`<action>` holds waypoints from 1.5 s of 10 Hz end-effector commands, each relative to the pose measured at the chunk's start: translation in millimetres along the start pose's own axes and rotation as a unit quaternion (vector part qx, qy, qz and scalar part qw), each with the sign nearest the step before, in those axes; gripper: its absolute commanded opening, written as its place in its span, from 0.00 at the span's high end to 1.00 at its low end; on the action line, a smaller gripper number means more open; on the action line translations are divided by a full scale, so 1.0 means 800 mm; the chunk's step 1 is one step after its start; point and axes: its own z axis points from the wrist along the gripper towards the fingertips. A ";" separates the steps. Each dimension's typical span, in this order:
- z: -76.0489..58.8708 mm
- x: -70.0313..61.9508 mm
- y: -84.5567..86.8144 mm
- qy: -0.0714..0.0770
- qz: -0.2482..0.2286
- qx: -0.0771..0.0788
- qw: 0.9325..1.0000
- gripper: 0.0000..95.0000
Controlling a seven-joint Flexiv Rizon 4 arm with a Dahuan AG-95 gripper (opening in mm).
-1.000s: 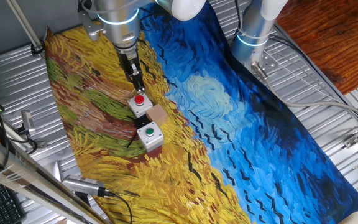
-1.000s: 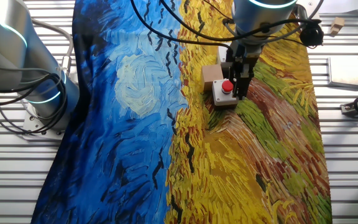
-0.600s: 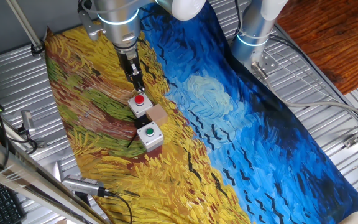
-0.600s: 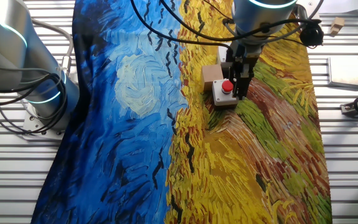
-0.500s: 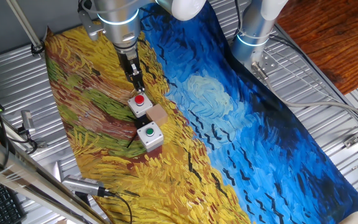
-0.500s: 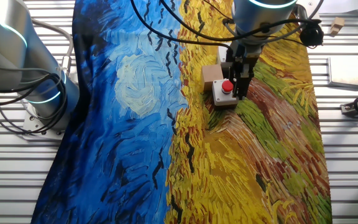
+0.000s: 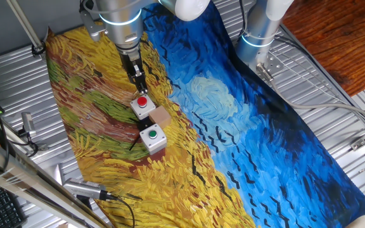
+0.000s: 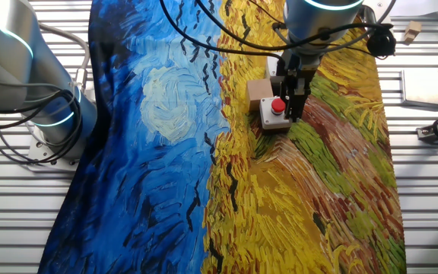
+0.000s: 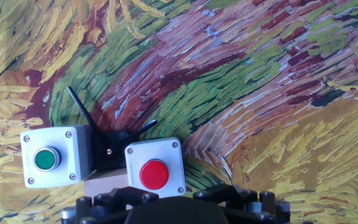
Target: Turn the hands of a clock
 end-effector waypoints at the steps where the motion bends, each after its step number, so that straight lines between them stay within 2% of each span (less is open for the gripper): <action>1: 0.000 0.000 0.000 0.000 0.000 0.000 1.000 0.00; 2: 0.000 0.000 0.000 -0.004 -0.025 -0.017 1.000 1.00; 15: 0.000 0.000 0.000 -0.002 -0.024 -0.014 1.000 1.00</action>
